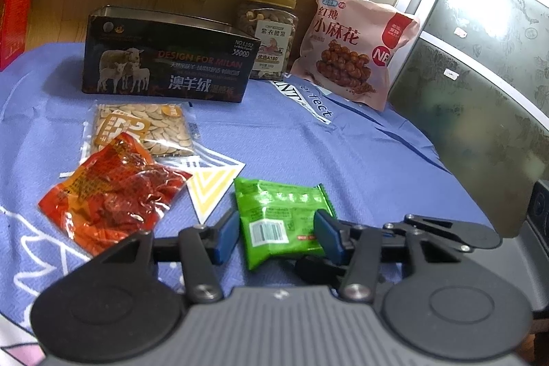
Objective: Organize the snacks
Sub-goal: 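Grasp the green snack pack with the left tool, then drop the green pack into the tin box with the left tool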
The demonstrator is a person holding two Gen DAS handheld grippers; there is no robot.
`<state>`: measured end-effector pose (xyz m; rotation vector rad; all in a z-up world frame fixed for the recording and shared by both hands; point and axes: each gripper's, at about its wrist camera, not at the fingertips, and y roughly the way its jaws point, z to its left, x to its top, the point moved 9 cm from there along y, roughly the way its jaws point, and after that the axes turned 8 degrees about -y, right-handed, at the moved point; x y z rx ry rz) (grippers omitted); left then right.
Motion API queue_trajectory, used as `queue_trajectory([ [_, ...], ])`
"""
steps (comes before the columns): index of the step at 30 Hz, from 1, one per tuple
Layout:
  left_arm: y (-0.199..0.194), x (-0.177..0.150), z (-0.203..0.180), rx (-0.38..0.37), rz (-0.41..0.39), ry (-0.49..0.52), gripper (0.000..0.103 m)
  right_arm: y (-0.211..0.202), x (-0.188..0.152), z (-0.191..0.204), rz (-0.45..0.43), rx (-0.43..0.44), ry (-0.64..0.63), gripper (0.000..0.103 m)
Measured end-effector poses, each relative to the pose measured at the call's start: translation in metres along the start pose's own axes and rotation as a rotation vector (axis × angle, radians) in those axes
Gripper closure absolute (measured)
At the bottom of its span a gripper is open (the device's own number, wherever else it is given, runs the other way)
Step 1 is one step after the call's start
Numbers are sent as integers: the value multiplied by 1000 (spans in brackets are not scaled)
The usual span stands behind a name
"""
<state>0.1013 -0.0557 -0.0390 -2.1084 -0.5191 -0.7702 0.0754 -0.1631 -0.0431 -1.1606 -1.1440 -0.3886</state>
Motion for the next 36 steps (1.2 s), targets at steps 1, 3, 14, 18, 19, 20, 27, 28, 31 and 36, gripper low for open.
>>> queue_trajectory([
  [1,0,0,0,-3,1,-2,55,1,0,1,3,-1,-9,55],
  [3,0,0,1,-6,4,-4,55,2,0,3,9,-4,-27,50],
  [14,1,-1,-1,-5,2,-3,61,-1,1,2,-6,-38,-28,65],
  [18,-8,3,-4,4,-12,-11,63,-5,5,7,-23,-44,-26,66],
  [19,-14,8,-5,12,-27,-16,63,-6,10,6,-36,-28,-10,66],
  [20,-20,15,-6,18,-48,-23,63,-7,17,4,-55,-9,5,66],
  [27,-27,107,5,90,-145,-39,63,25,100,-13,-159,53,-50,66],
  [28,-22,124,9,104,-153,-41,63,34,111,-17,-164,55,-53,66],
  [31,0,168,24,142,-169,-37,63,69,145,-36,-162,76,-29,66],
  [36,48,207,60,201,-141,-66,62,127,166,-64,-113,72,-20,65],
])
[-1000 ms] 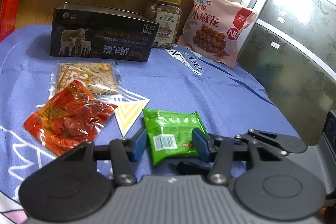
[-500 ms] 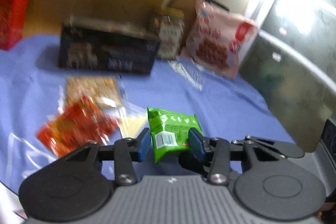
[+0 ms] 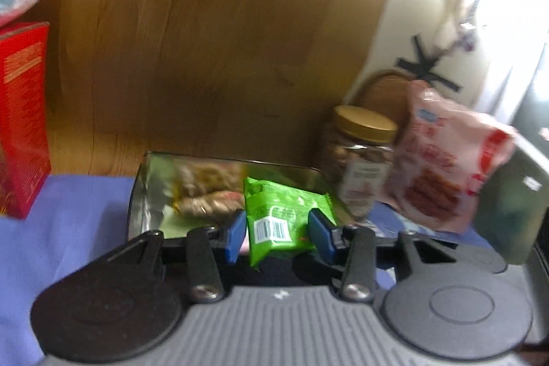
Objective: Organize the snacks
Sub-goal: 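Drop the green pack into the tin box with the left tool, then grasp the clear seed bag with the left tool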
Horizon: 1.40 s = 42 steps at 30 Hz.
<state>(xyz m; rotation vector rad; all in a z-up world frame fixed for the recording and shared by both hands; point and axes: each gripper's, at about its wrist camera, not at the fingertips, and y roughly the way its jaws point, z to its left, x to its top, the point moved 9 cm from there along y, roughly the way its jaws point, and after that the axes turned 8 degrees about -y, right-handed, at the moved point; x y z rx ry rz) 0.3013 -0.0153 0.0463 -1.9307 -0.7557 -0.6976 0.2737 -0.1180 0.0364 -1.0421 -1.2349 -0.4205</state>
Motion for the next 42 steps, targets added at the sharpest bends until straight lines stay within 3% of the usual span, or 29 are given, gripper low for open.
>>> queue_trajectory([
  [2,23,7,9,54,6,11,61,18,-3,-6,14,-28,-10,58],
  [3,30,8,14,90,3,21,61,19,-2,-6,-8,-32,-6,48],
  [5,34,12,22,125,-10,11,61,19,-2,-7,-11,-69,-22,48],
  [11,-11,5,44,80,-55,-86,60,-33,-25,-12,-81,-55,91,48],
  [16,-43,-35,59,73,0,-78,58,-53,-65,-10,-30,66,298,49],
  [21,-46,-81,76,80,115,-123,57,-39,-87,-2,62,105,425,58],
  [25,-38,-113,82,20,231,-201,59,-22,-97,0,148,140,544,63],
  [29,-39,-122,73,44,181,-144,59,-17,-100,5,152,231,690,64],
  [33,-36,-123,63,15,178,-147,59,-14,-99,19,155,258,685,69],
  [35,-35,-123,58,11,173,-142,59,-12,-100,24,161,253,678,79],
  [39,-35,-126,56,-37,178,-154,57,-22,-104,17,119,247,736,83],
  [42,-37,-124,58,-41,193,-176,57,-35,-109,0,61,194,794,85],
])
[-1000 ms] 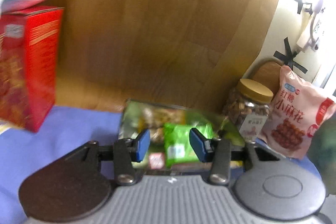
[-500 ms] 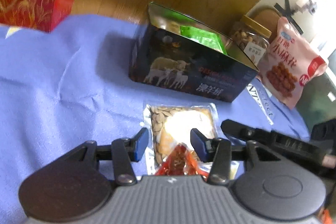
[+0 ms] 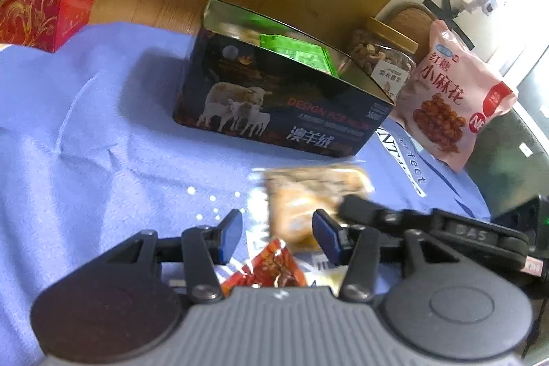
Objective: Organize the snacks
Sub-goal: 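Grasp the clear seed bag with the left tool, then carry the seed bag into the tin box and open left tool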
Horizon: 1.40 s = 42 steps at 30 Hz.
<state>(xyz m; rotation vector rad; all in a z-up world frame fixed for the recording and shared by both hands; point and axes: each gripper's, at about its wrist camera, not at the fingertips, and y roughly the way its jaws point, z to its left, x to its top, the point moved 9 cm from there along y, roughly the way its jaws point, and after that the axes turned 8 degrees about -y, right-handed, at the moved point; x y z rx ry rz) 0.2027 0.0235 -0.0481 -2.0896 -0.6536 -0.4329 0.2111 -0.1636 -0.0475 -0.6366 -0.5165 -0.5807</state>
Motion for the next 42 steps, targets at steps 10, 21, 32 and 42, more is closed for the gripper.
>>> queue_trajectory([
  [10,-19,-19,-37,-156,33,-24,18,-57,-7,-6,-73,266,274,94],
  [21,-34,-30,-23,-149,14,-97,17,-56,-24,-4,-24,5,71,83],
  [32,-43,-27,-24,-181,13,-104,18,-58,-28,-26,-22,190,403,93],
  [42,-46,-34,-44,-324,46,-148,18,-83,-30,-10,-46,366,492,91],
])
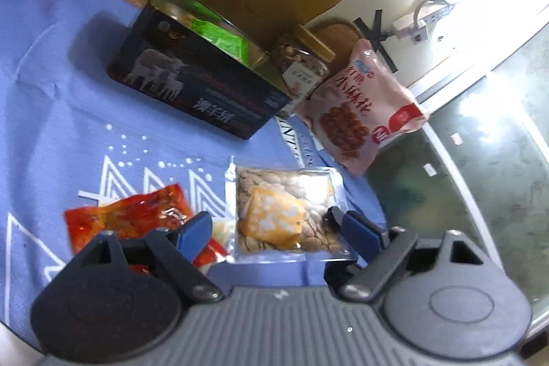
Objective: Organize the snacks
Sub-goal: 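Carry the seed bag into the tin box and open left tool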
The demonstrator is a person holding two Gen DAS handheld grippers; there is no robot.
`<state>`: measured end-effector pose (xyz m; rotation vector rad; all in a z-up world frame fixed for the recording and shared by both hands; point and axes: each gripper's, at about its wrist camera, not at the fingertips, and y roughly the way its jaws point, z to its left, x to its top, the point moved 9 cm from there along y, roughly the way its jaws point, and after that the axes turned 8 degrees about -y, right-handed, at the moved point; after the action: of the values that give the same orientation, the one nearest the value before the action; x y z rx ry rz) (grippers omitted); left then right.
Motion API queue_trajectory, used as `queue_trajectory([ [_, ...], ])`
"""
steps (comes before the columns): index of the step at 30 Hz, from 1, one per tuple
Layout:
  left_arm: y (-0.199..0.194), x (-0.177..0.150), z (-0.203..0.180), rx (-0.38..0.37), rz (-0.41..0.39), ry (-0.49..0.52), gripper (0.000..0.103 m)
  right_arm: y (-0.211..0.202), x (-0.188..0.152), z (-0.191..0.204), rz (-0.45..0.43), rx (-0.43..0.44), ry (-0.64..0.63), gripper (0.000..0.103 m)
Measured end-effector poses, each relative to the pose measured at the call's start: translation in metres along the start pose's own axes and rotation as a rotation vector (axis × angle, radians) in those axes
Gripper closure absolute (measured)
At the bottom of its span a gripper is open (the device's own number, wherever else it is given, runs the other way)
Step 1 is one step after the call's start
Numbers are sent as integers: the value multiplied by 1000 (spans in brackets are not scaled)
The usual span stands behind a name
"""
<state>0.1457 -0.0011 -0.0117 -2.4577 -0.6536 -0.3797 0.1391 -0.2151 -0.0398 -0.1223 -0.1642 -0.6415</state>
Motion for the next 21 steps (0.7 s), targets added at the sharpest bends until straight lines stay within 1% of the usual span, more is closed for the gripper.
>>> queue_trajectory([
  [2,-1,1,-1,15,-7,9,18,-4,2,11,-16,26,-10,91],
  [4,-1,1,-3,13,-3,9,18,-8,7,20,-38,66,-22,92],
  [6,0,1,-9,-16,8,3,18,-11,9,30,-41,83,-45,92],
  [9,1,0,-19,-68,13,-2,20,-7,3,37,-14,111,-49,92],
  [10,2,-1,-23,-88,20,-5,31,-4,1,38,-1,114,-50,92],
  [11,3,-2,-25,-102,27,-6,46,-2,-2,37,10,111,-53,92],
  [12,3,-2,-26,-100,27,-9,47,1,-3,35,12,98,-59,91],
  [13,1,-1,-25,-82,8,-4,55,1,-3,34,7,87,-66,91],
  [14,-1,1,-24,-74,-1,5,60,2,-2,33,6,72,-72,91],
  [16,-4,3,-22,-58,-16,15,65,3,-3,30,18,44,-93,91],
  [21,-7,18,-18,25,-42,73,66,23,-2,43,39,-87,-297,91],
])
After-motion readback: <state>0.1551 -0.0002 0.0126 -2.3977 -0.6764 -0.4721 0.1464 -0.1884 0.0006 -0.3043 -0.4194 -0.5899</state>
